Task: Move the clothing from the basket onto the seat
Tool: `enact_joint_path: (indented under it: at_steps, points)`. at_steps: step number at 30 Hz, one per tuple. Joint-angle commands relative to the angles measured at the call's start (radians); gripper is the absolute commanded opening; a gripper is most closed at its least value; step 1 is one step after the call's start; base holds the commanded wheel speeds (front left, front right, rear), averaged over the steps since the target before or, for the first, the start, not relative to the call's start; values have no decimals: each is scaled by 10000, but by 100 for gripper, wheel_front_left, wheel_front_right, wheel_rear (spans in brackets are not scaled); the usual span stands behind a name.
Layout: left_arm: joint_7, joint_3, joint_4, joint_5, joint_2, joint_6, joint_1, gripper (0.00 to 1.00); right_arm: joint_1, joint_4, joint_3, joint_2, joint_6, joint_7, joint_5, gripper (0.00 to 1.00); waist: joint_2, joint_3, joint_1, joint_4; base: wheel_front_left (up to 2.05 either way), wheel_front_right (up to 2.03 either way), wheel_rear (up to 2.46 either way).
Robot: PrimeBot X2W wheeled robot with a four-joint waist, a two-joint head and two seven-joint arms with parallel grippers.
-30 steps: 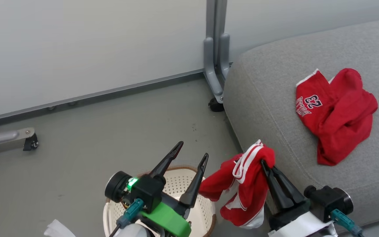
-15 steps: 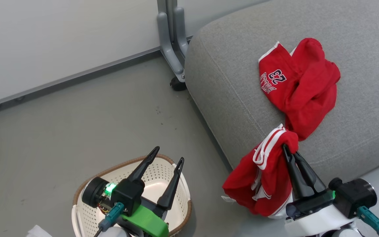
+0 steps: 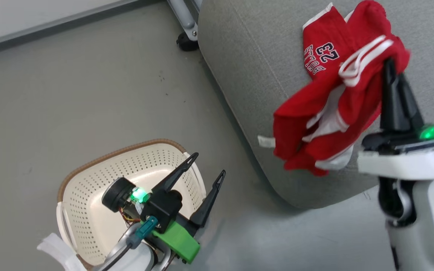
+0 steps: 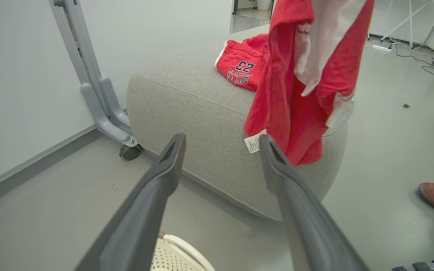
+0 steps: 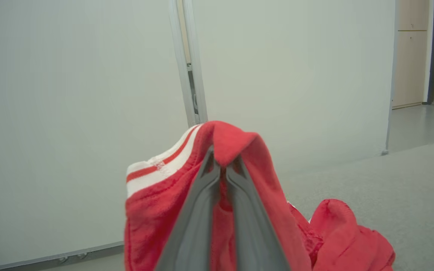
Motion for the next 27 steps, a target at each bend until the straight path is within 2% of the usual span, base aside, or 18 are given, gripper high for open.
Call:
enact_joint_path:
  at_steps: [1,4,9,11,15,18,21,27]
  points:
    - [79,-4,-86,151,57,-67,-292,100,-717,22,-217,-206,-11,-34,101,0,0,1139,-1,501,0,0,0]
    - [226,-127,-186,249,99,-158,-539,100,-2575,441,-756,-737,-11,-32,504,0,0,1717,-1,846,0,0,0]
    - [362,-175,-418,307,219,-348,-920,100,-6030,2086,-1939,-1684,-8,-34,1917,0,0,2609,-1,1420,0,0,0]
    - [432,-220,-547,415,273,-378,-1071,100,-7511,3019,-2246,-2473,-6,-32,2173,0,0,3003,-1,1702,0,0,0]
    - [489,-178,-826,595,400,-322,-1341,100,-9618,4451,-2356,-3618,-6,-32,2233,0,0,3674,-1,2070,0,0,0]
    - [523,-143,-1021,694,499,-328,-1547,100,-10422,5301,-2488,-4132,-6,-32,2037,0,0,4112,-1,2204,0,0,0]
    - [572,-140,-1129,812,541,-332,-1779,100,-10561,5953,-2443,-4408,-6,-34,1833,0,0,4496,-1,2282,0,0,0]
    - [701,-154,-1221,901,639,-279,-2036,100,-9422,6591,-3147,-4156,-8,-34,1682,0,0,4837,-1,2181,0,0,0]
